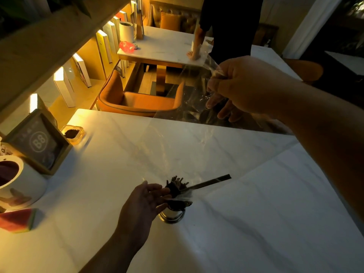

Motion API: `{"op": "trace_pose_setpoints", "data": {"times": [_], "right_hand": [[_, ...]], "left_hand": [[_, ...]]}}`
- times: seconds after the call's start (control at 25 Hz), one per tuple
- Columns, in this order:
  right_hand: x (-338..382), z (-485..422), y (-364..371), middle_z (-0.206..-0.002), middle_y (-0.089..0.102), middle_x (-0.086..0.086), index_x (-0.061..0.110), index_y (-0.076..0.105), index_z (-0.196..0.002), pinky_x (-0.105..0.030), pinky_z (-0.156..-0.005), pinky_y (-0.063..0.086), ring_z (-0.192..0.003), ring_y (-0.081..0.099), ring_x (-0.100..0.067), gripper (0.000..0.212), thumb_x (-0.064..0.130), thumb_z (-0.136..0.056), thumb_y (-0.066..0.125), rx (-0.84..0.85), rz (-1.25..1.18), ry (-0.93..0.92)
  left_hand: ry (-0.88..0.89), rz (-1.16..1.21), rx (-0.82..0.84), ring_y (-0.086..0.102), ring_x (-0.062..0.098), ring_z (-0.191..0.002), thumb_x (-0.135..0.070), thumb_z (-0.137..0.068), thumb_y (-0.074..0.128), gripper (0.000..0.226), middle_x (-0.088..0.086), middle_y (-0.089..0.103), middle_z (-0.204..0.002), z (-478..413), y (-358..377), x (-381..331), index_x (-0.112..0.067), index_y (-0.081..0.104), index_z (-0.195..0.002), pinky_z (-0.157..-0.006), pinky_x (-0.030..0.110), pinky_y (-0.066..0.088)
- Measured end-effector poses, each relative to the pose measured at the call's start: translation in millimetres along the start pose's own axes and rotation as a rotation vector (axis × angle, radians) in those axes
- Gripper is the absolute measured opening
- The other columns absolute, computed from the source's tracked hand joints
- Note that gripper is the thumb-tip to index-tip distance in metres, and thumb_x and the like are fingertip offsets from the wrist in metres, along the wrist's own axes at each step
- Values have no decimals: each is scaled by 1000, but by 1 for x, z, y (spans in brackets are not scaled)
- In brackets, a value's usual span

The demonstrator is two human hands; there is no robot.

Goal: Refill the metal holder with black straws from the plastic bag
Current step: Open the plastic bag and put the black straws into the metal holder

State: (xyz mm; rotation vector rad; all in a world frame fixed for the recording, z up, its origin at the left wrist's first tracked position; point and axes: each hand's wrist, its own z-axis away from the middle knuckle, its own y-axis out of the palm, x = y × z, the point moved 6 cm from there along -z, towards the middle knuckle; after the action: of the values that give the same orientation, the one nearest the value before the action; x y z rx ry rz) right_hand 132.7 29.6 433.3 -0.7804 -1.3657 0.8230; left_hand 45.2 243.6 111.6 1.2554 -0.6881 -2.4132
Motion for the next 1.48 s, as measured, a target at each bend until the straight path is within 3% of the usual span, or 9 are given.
{"op": "trace_pose_setpoints", "data": {"times": [0.16,0.28,0.4,0.52,0.72,0.88,1.12,1.24,1.48], "right_hand": [[-35,3,8,-88,81,-2,26,64,-98,-27,-55,64,-72,79,-11,18,31,-108,50,20,-142,67],[-61,7,14,-87,81,5,24,65,-99,-25,-52,61,-74,80,-14,19,27,-109,49,45,-272,136],[-85,9,20,-77,80,7,21,64,-99,-24,-50,60,-73,79,-14,20,23,-109,48,46,-323,192],[-102,13,20,-82,77,0,18,64,-98,-22,-48,59,-66,78,-15,21,21,-110,47,41,-360,245],[-111,17,22,-94,71,-2,18,60,-98,-23,-52,61,-82,70,-21,22,21,-111,42,108,-418,286],[-110,16,13,-94,74,-4,17,61,-98,-24,-52,62,-79,77,-21,21,21,-110,44,63,-364,225],[-101,16,-8,-88,78,-3,18,64,-99,-23,-49,60,-71,79,-14,21,21,-110,47,-8,-351,159],[-93,17,-19,-87,81,-4,19,66,-103,-22,-49,60,-72,79,-15,19,23,-109,49,-41,-325,146],[-78,19,-45,-85,81,7,21,69,-103,-24,-55,63,-70,80,-15,16,24,-106,54,-122,-251,54]], "left_hand": [[-75,-138,34,71,35,-81,-31,-105,48,38,23,76,-111,-27,-2,5,-4,69,-120,-81,52,57],[42,-585,112,74,23,-71,-22,-101,62,18,4,80,-100,-48,10,-1,-25,77,-109,-68,39,64],[242,-1085,183,71,5,-67,-31,-91,75,21,-21,76,-87,-63,32,-9,-51,78,-89,-57,17,54],[398,-1515,294,64,0,-87,-48,-83,78,21,-19,70,-95,-70,53,0,-45,78,-104,-75,24,53],[633,-1841,402,67,14,-104,-54,-92,64,33,-11,72,-115,-65,80,17,-39,72,-120,-88,31,54],[677,-1844,371,68,17,-100,-45,-98,59,28,-7,72,-111,-65,83,19,-37,71,-122,-83,31,54],[635,-1605,201,64,16,-96,-49,-91,68,27,-7,71,-101,-53,60,9,-34,78,-112,-75,27,44],[691,-1678,73,59,22,-89,-37,-91,72,16,-3,64,-87,-49,48,8,-30,81,-102,-75,36,49],[769,-1646,-36,54,19,-78,-29,-88,78,15,-5,67,-80,-47,43,3,-27,83,-102,-67,32,45]]}}
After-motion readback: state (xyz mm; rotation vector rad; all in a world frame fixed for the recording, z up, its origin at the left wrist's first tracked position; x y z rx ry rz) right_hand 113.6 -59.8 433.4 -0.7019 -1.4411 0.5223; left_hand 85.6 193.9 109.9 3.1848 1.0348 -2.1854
